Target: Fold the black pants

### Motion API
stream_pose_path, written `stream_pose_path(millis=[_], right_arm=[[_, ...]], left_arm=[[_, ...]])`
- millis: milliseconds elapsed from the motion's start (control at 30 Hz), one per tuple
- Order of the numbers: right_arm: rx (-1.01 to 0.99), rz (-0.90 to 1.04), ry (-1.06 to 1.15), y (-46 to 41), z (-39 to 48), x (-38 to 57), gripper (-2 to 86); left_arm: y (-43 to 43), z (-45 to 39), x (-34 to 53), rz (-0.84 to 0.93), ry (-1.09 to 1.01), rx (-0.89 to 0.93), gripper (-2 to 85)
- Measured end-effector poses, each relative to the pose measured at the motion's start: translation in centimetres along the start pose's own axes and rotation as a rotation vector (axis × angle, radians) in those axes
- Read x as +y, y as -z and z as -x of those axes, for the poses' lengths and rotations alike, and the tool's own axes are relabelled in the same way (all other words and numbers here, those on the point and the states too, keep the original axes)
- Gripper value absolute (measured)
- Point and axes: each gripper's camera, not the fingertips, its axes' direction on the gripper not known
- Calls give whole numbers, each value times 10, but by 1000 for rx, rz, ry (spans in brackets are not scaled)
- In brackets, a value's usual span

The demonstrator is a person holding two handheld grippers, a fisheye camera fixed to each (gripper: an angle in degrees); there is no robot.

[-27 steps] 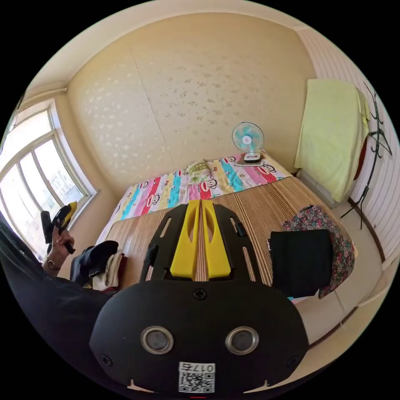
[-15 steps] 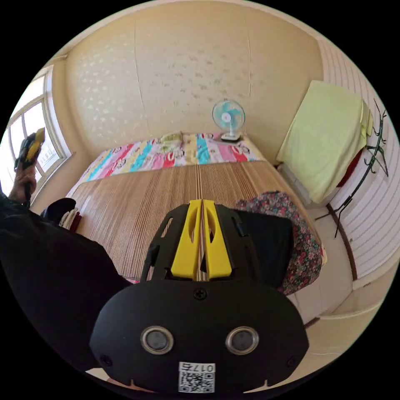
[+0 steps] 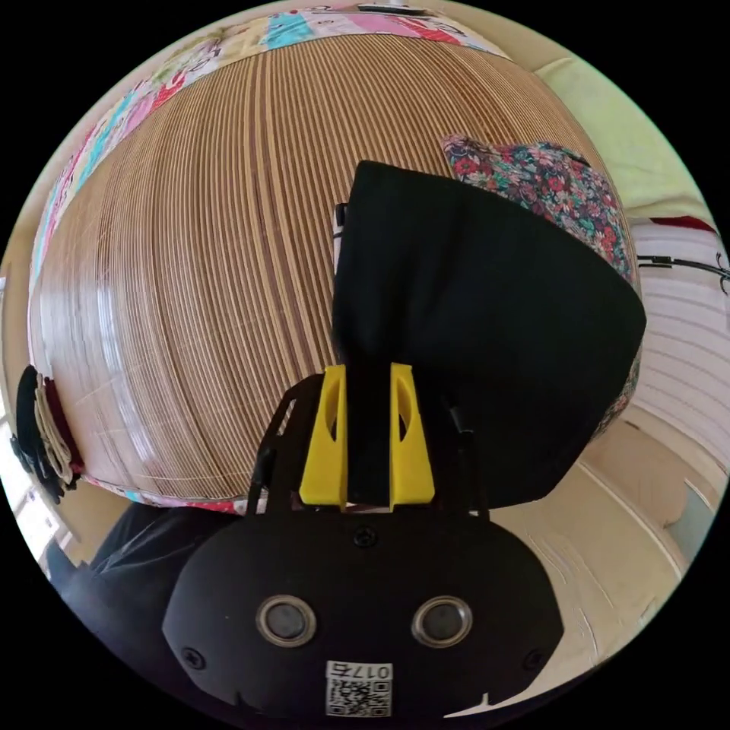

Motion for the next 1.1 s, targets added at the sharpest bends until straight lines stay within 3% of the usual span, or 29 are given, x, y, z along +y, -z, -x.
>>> stream_pose_path(millis=[133,233,300,433,600,667,833,967,1100], right_arm=[[-355,-176,-37,62,-59,24,29],[-748,-423,5,125,-109,52,22],[-959,-619,102,174,-119,73,19],[-1068,-778,296,236,-96,99,16],[-1708,-1192,447,294,-113,138,14],[-1832,-1253,557,313,-120,141,14],[-1840,-1209,789,341,-125,148,13],[-1802,-1003,751,311,-128,146,15],[-1627,-747,539,252,-142,147,17]], left_arm=[[-7,7,-9,-16,11,68,-10],[-21,15,-18,16,15,125,-10],[-30,20,-24,42,21,156,-10],[-52,26,-42,93,17,256,-10],[-60,21,-56,141,-48,239,-10],[-57,22,-60,135,-56,248,-10],[-36,33,-63,51,-38,215,-10],[-20,45,-59,-13,19,189,-10],[-8,54,-49,-50,73,119,-10]])
